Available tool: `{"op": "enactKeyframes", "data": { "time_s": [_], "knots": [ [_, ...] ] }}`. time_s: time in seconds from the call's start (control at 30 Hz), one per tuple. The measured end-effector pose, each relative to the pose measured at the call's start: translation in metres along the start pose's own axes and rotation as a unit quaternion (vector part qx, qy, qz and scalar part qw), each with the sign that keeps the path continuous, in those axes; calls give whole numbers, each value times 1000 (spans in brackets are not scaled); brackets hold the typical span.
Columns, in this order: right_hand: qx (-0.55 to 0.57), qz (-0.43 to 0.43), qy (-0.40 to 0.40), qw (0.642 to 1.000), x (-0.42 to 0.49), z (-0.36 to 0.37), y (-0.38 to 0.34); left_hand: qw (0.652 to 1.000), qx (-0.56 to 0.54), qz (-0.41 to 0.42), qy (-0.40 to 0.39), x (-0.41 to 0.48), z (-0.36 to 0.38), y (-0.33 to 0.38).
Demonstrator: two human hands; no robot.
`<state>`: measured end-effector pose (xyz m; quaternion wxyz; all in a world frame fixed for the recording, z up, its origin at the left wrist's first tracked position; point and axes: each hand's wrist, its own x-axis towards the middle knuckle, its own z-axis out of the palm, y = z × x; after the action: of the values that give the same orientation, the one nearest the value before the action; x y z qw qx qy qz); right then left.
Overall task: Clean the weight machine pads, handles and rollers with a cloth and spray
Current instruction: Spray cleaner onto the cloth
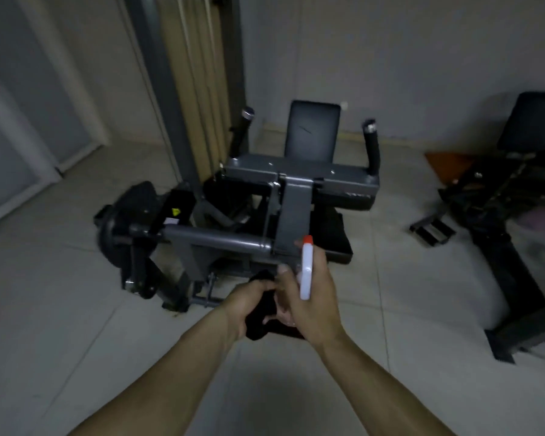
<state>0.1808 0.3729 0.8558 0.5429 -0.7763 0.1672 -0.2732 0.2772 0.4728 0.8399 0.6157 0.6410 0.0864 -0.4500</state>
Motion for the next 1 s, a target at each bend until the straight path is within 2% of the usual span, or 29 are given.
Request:
{"op": "enactKeyframes", "data": {
  "time_s": [0.07, 0.17, 0.3, 0.43, 0.5, 0.6, 0.7, 0.87, 1.0],
  "knots": [
    [16, -30, 12, 999, 9, 25, -24, 998, -17, 47, 41, -23, -29, 19],
    [32, -47, -30, 998, 14, 73, -47, 981, -66, 116, 138, -47, -88, 38],
    [82, -19, -94, 992, 14, 158, -66, 957, -169, 165, 168, -51, -180, 56],
    [105, -8, -120, 987, 21, 249, -84, 954, -220, 151, 140, -45, -266, 83],
    [129, 27, -125, 983, 25, 295, -90, 958, -214, 143, 124, -38, -313, 95],
    [112, 35, -77, 990, 39, 363, -87, 968, -198, 115, 101, -25, -385, 112],
    [85, 66, -64, 992, 54, 422, -79, 975, -185, 71, 97, -3, -439, 126],
    [48, 98, -60, 992, 84, 472, -73, 981, -169, 9, 99, 49, -487, 145],
    [32, 131, 1, 991, 122, 495, -56, 986, -150, -29, 67, 104, -500, 166]
  ]
}}
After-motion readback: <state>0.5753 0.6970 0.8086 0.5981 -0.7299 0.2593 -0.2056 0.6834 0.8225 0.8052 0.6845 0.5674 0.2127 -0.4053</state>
